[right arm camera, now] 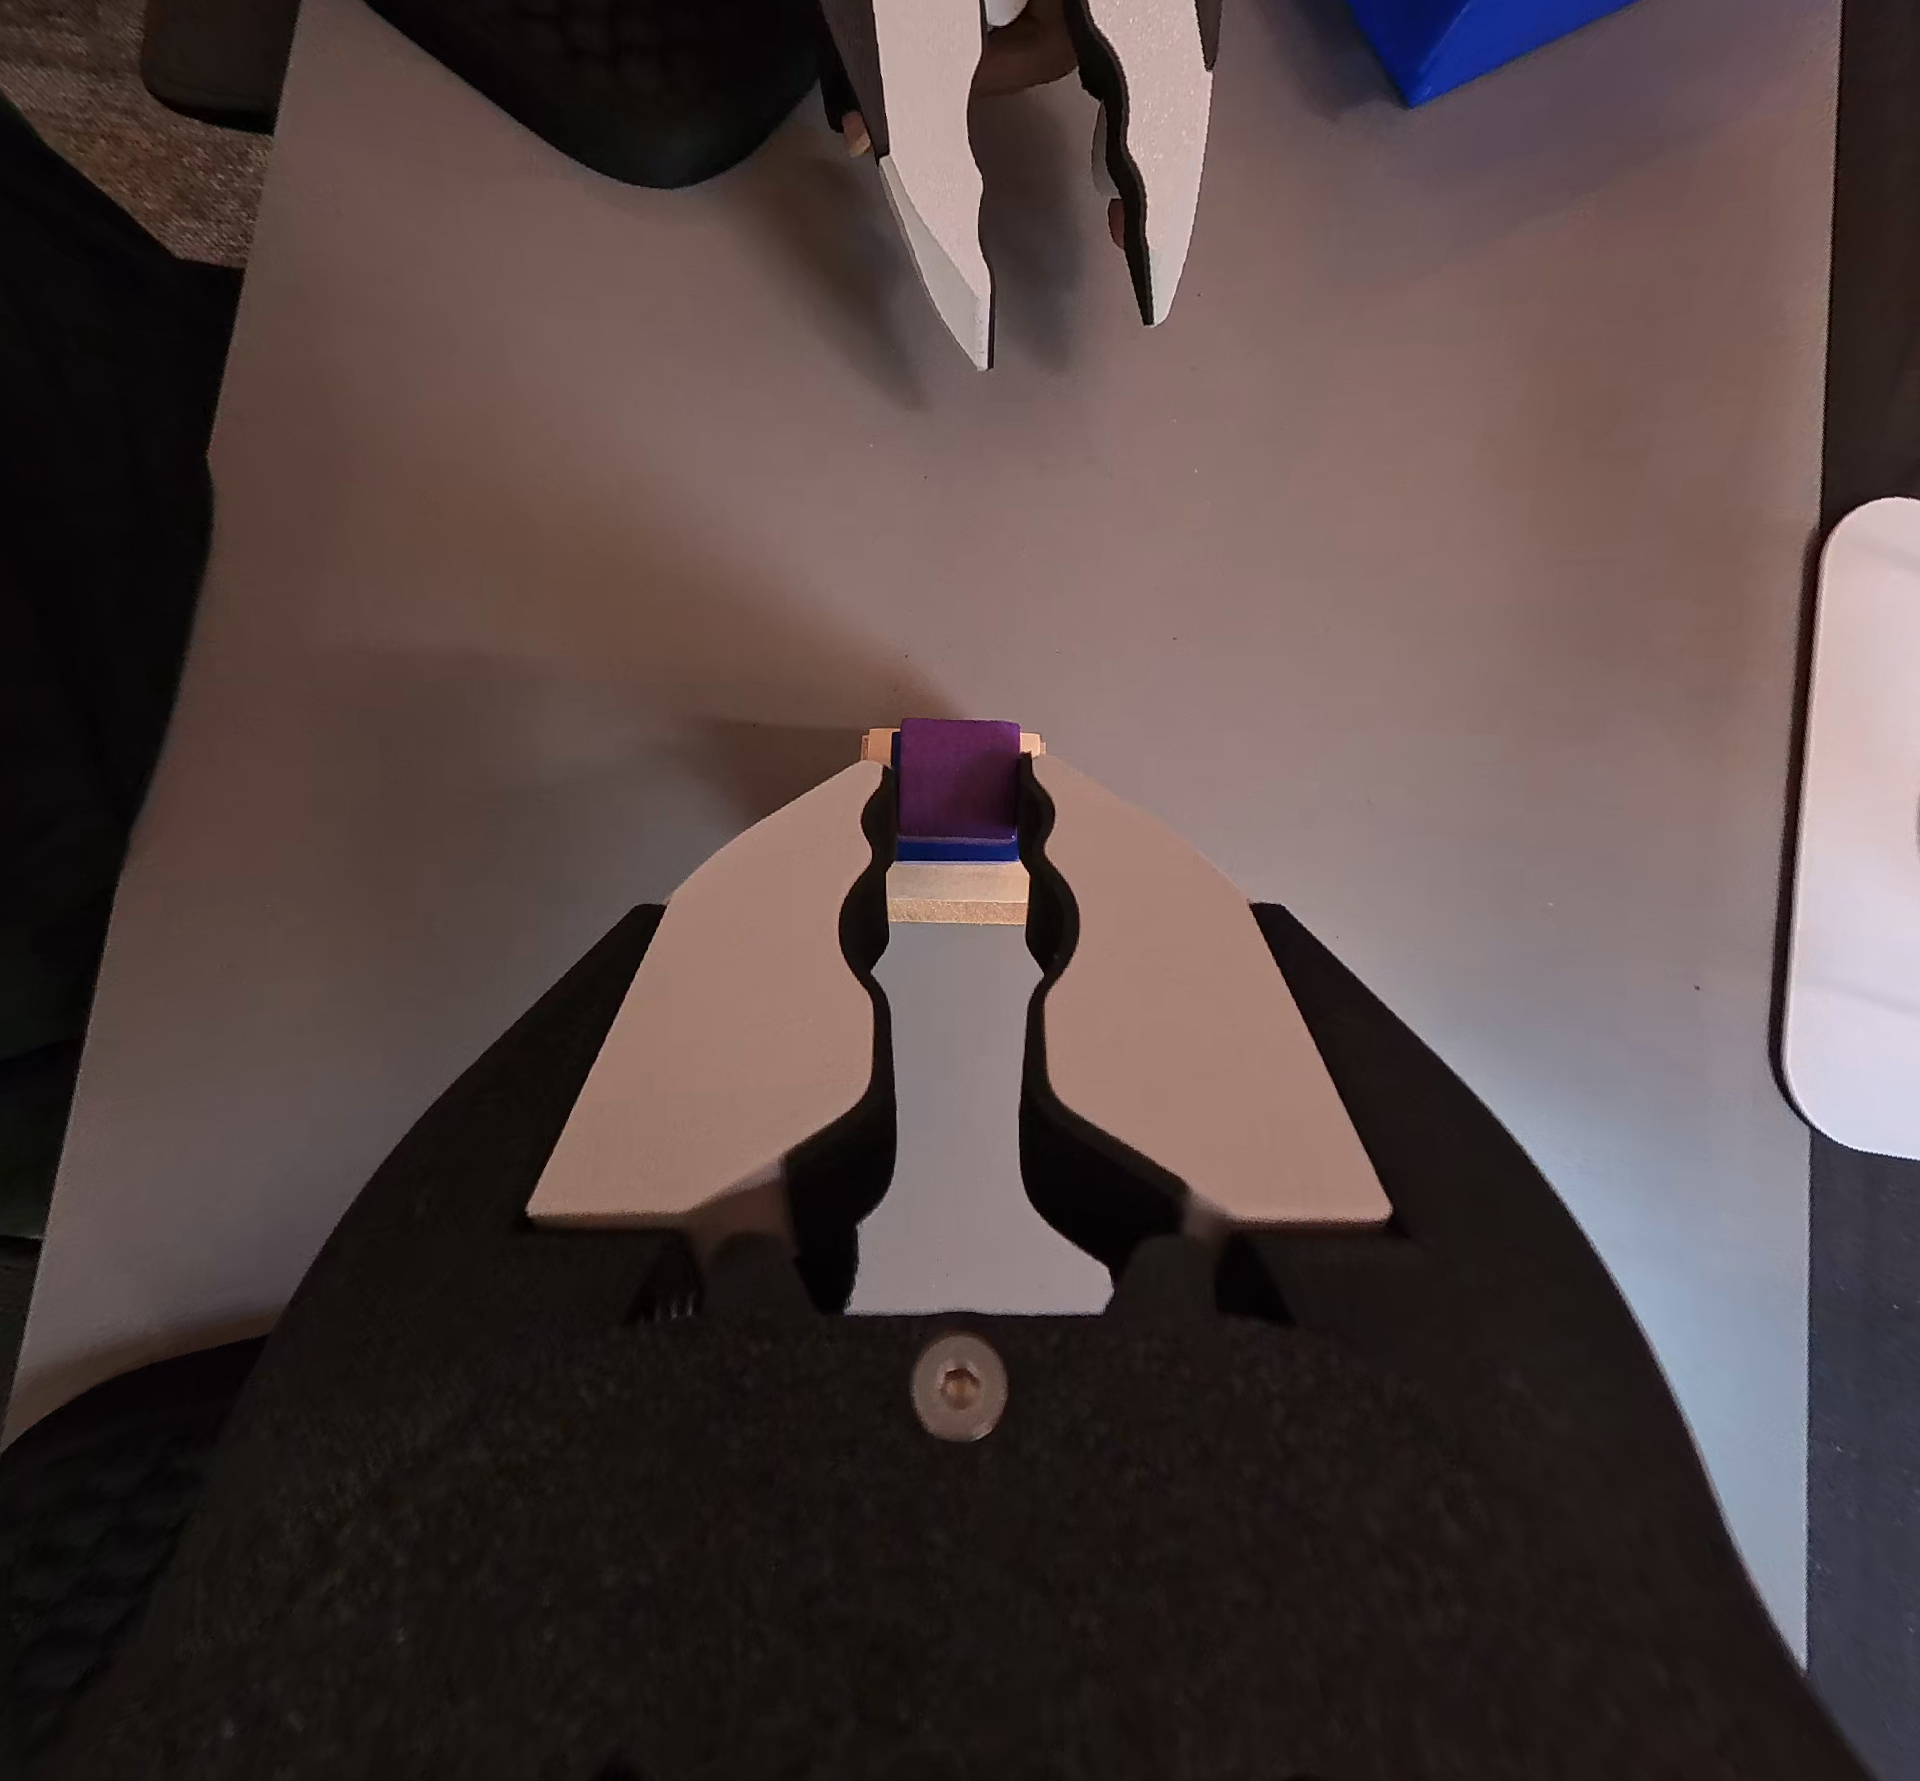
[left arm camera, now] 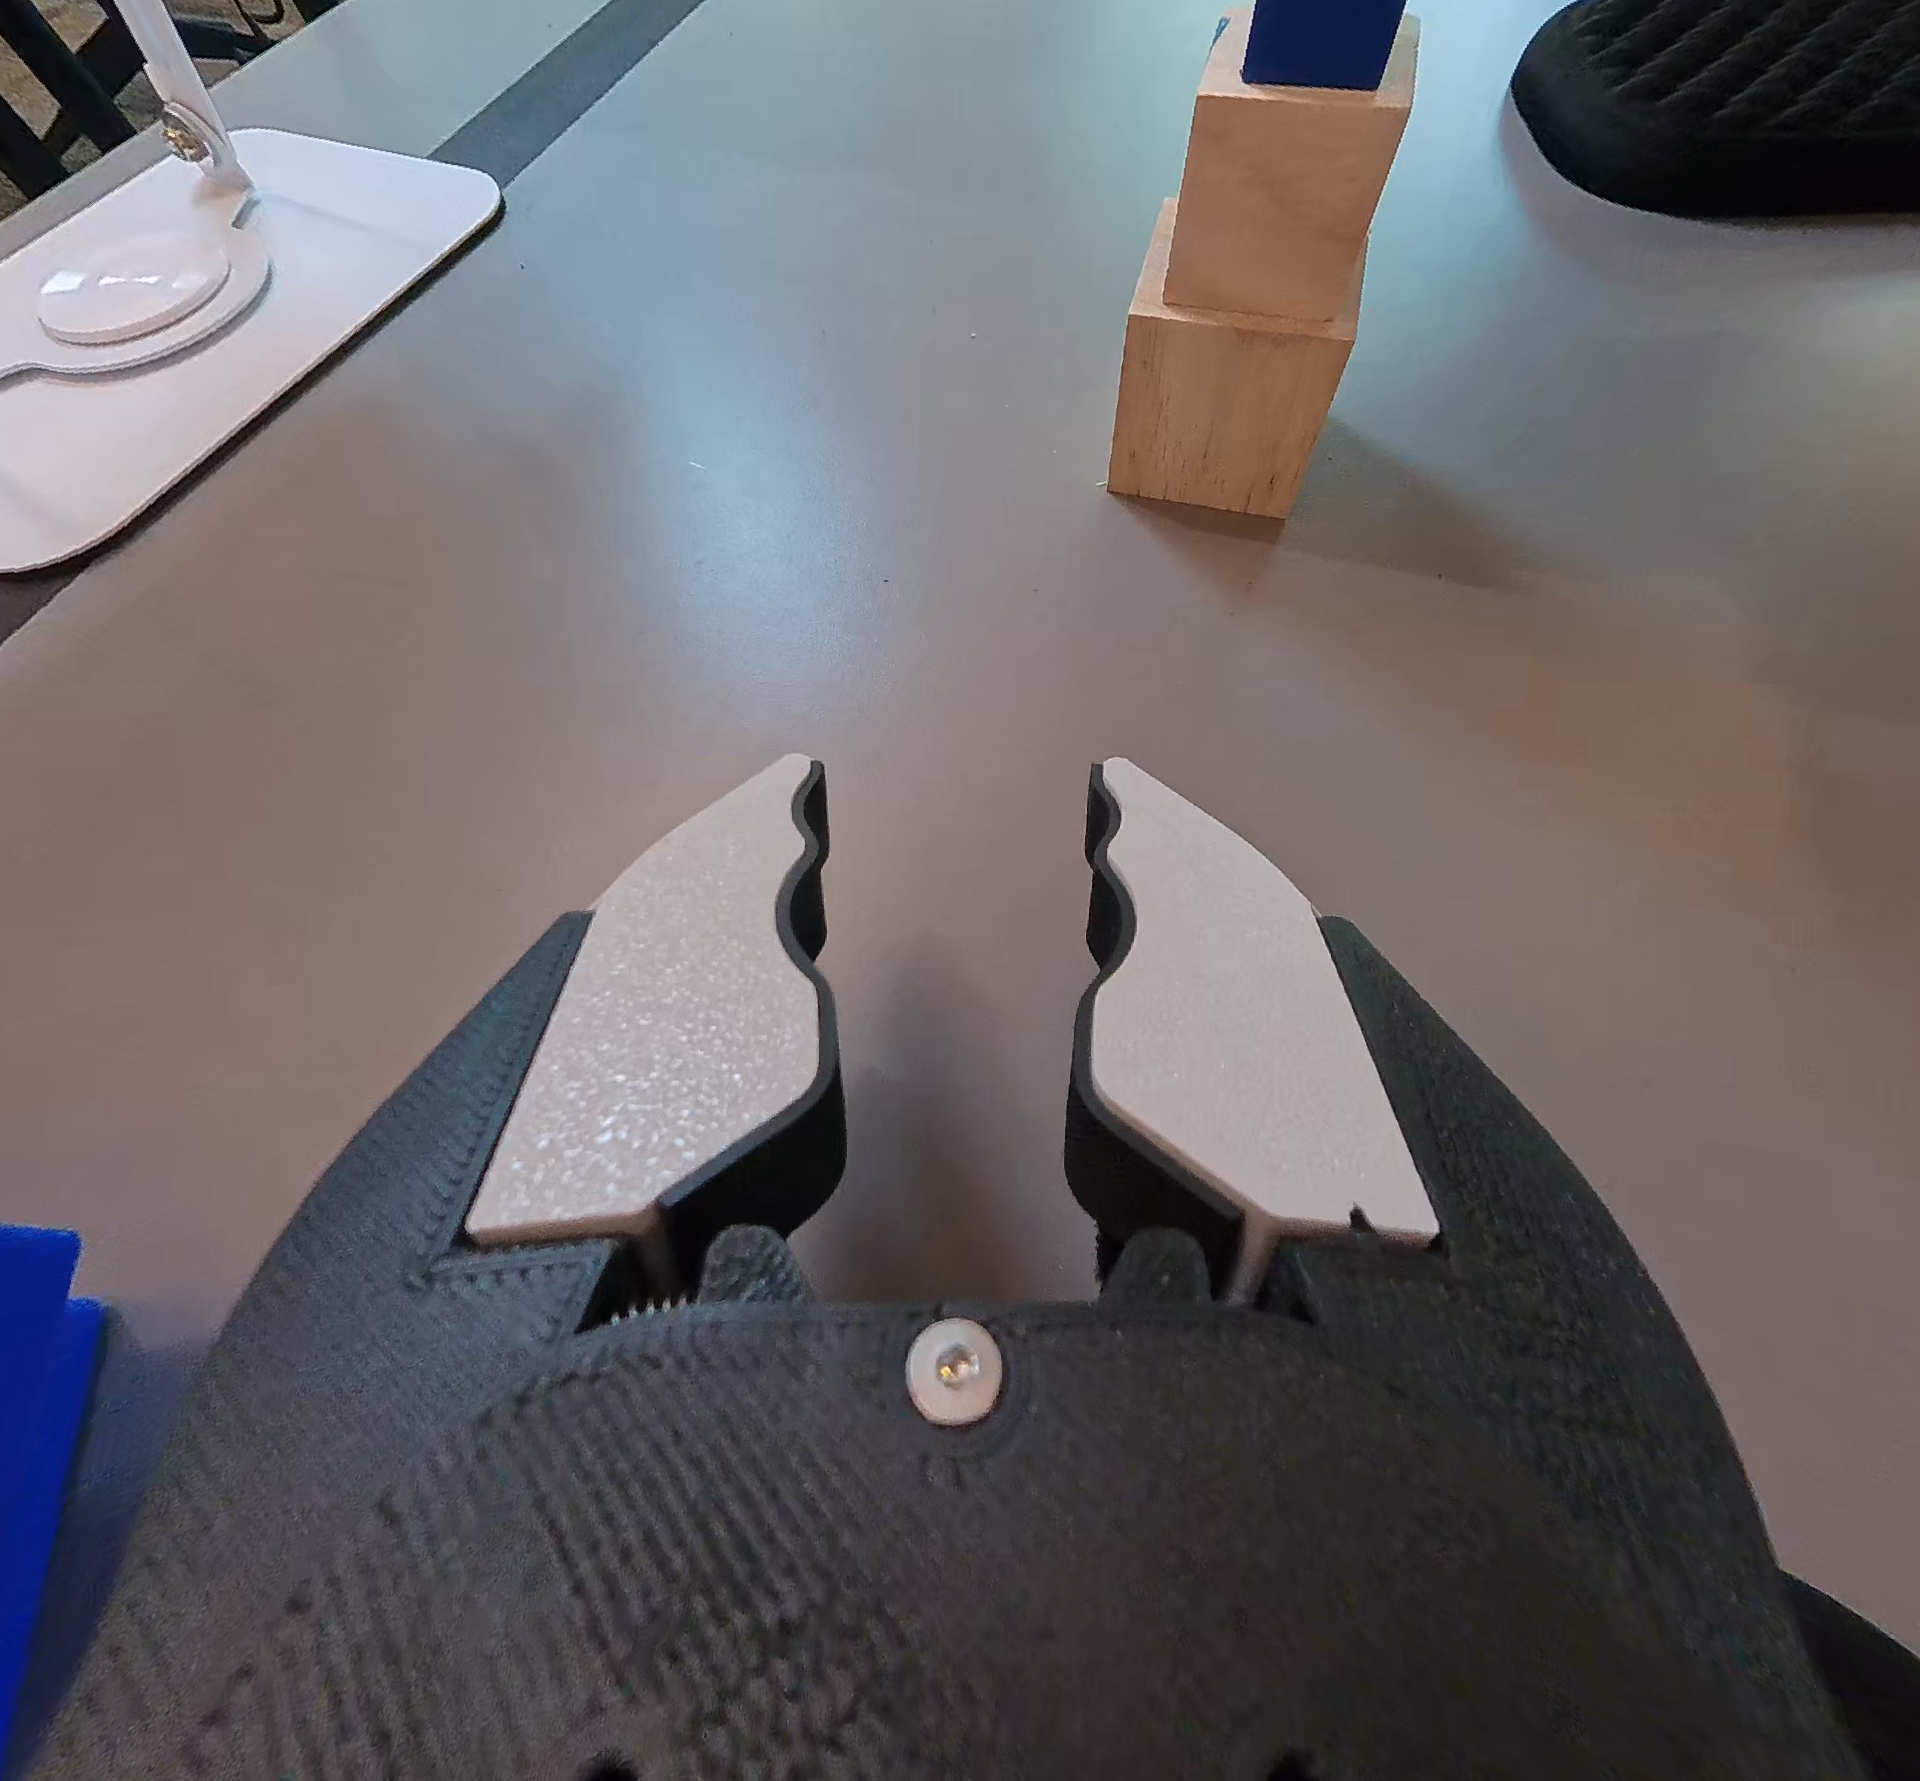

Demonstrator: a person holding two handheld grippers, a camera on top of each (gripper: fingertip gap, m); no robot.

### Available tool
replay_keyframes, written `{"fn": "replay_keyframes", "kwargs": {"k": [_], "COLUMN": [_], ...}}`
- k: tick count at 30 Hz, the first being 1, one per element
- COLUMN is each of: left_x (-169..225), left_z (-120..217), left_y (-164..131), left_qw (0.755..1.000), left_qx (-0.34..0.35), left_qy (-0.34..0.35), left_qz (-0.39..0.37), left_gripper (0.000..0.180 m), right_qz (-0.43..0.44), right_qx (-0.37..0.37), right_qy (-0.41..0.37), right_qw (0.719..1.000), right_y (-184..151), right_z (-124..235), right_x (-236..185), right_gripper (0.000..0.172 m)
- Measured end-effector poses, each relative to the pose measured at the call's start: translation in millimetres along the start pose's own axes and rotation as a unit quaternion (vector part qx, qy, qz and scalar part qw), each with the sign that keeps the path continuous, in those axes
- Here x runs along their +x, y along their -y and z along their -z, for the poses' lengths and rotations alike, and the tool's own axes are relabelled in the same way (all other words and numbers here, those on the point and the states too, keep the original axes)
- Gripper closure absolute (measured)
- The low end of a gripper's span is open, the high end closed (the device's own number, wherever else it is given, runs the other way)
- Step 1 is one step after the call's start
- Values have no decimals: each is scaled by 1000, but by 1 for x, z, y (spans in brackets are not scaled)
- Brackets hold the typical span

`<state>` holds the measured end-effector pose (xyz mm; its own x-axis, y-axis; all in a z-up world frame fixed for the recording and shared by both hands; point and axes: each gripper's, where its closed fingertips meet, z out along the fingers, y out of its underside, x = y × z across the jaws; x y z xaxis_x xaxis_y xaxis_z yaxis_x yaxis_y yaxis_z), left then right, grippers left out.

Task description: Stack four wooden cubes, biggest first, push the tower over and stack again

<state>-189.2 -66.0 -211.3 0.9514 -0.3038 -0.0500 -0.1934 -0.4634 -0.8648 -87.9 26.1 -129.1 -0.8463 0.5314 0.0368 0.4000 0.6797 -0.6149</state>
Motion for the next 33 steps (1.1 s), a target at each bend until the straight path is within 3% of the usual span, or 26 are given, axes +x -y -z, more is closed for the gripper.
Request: {"fn": "replay_keyframes", "kwargs": {"k": [18,26,33], "left_x": [0,-1,5], "left_z": [-1,1,2], "left_y": [-1,2,13], "left_qw": [1000,1000,1000], "left_qx": [-3,4,27], "left_qy": [-1,2,-8], "left_qz": [2,1,1], "left_gripper": [132,133,133], "right_qz": [1,-36,-88], "right_qx": [25,132,214], "right_qy": [13,-60,-83], "right_qw": [1000,989,969], "right_y": [4,13,-21], "right_z": [4,32,38], "right_x": [-1,4,-13], "right_gripper": [142,138,156]}}
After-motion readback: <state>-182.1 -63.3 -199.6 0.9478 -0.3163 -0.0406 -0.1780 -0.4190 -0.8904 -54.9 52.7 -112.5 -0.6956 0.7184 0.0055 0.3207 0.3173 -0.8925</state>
